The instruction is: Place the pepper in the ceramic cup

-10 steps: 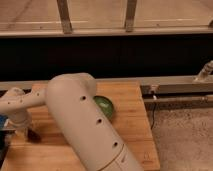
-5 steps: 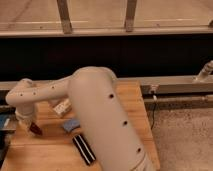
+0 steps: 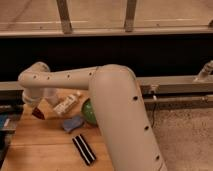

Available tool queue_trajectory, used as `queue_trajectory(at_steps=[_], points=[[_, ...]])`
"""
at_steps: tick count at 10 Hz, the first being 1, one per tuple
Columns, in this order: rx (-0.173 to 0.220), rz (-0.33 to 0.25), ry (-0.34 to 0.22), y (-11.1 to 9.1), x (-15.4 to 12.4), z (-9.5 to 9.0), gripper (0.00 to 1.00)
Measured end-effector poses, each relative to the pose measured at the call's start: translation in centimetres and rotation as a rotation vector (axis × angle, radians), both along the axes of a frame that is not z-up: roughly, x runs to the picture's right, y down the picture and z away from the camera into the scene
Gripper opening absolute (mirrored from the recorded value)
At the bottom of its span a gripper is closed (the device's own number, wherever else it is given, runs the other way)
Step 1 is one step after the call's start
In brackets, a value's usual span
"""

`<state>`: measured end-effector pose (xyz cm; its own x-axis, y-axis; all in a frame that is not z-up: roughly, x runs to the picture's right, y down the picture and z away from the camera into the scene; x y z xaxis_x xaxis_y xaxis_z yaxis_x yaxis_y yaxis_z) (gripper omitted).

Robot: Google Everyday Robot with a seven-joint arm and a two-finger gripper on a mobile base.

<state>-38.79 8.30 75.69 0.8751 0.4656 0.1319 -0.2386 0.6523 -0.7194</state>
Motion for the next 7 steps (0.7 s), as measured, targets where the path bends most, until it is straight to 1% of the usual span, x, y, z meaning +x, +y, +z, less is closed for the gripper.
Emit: queue_trajectory(at_steps=[3,4,5,6,7], points=[[0.056,-0.040,-0.017,-6.8,-0.7,-0.4,0.00],[0.073,-0.049,-0.024,-8.4,-0.9,-0.6,0.00],[0.088,-0.057,-0.027,-9.6,-0.8,-0.7,0.00],[0.091,-0.057,-0.027,-10.0,-0.7,-0.7,0.00],[0.091,-0.057,-0.026,-10.0,-0.7,-0.6,0.00]])
